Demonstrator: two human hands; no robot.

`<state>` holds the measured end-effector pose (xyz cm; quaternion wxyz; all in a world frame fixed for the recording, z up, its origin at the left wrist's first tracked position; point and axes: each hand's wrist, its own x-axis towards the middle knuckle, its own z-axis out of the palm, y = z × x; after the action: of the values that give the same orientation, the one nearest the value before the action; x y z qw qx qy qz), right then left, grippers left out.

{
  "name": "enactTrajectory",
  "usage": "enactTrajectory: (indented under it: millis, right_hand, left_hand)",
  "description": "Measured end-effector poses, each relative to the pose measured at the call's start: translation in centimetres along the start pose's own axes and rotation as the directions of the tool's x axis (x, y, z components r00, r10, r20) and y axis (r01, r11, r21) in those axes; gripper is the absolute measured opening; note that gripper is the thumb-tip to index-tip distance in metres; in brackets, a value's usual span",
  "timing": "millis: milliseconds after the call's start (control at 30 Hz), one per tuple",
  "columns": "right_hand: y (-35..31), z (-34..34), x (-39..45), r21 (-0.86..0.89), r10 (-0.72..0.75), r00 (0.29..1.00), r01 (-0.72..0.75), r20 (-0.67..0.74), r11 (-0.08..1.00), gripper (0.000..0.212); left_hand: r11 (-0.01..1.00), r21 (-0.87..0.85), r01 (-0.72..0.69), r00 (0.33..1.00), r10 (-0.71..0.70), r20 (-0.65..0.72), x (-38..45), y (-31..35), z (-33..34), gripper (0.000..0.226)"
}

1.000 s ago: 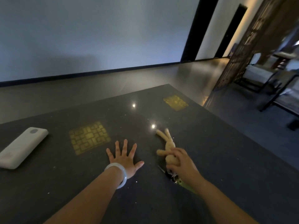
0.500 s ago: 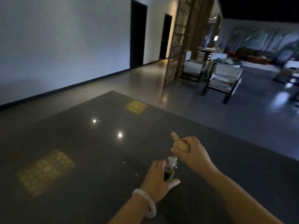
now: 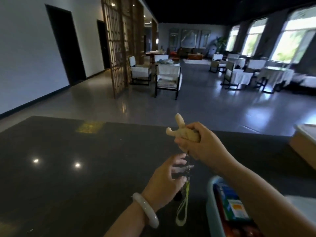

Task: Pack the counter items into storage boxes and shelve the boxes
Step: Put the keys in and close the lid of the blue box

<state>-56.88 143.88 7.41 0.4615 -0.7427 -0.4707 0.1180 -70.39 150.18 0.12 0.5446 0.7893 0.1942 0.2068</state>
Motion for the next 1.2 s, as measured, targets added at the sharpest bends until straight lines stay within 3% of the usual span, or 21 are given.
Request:
enactTrajectory:
  millis: [100, 233, 467, 700, 767, 833, 900, 1100, 1200]
  right_hand:
    - [0.9, -4.7, -1.9, -0.001, 0.001, 0.999, -0.001, -0.044, 1.000, 0.040]
    - [2.3, -10.4, -4.8, -0.023, -0.016, 0.991, 0.013, -0.130, 1.000, 0.044]
    - [7.0, -16.8, -9.2, -0.086, 0.006, 0.991, -0.018, -0.137, 0.996, 0.046]
    - [10.6, -17.4, -12.9, -0.170, 0.065, 0.997, -0.069, -0.030, 0.983, 0.052]
    - [11.5, -17.1, -13.6, -0.159, 0.087, 0.996, -0.086, -0.001, 0.983, 0.051]
    - [12.6, -16.5, -14.5, -0.146, 0.106, 0.994, -0.102, 0.017, 0.984, 0.051]
    - [13.7, -16.0, -15.3, -0.160, 0.125, 0.992, -0.119, 0.026, 0.980, 0.050]
    - [15.4, -15.3, -16.9, -0.078, 0.120, 0.993, -0.119, -0.001, 0.990, 0.048]
    - [15.6, -14.5, -17.8, -0.027, 0.052, 0.994, -0.050, 0.098, 0.998, 0.045]
  left_hand:
    - [0.996, -0.086, -0.036, 0.989, 0.048, 0.140, 0.2, 3.5, 4.0, 0.052]
    - [0.981, -0.193, -0.036, 0.961, 0.087, 0.264, 0.1, 7.2, 9.1, 0.035]
    - [0.973, -0.231, -0.005, 0.957, 0.072, 0.283, -1.3, 8.3, 17.5, 0.018]
    - [0.928, -0.339, 0.152, 0.932, -0.021, 0.362, -3.3, 6.3, 21.0, 0.015]
    - [0.959, -0.245, 0.141, 0.936, -0.049, 0.347, -3.6, 5.5, 21.4, 0.013]
    - [0.997, -0.013, 0.075, 0.952, -0.068, 0.298, -3.8, 4.5, 21.7, 0.014]
    - [0.992, 0.105, 0.069, 0.963, -0.094, 0.251, -4.0, 3.6, 21.5, 0.016]
    - [0.978, 0.033, 0.207, 0.972, -0.210, 0.102, -4.4, 1.9, 19.6, 0.030]
    - [0.965, -0.072, 0.251, 0.968, -0.250, 0.015, -4.7, 1.5, 18.4, 0.032]
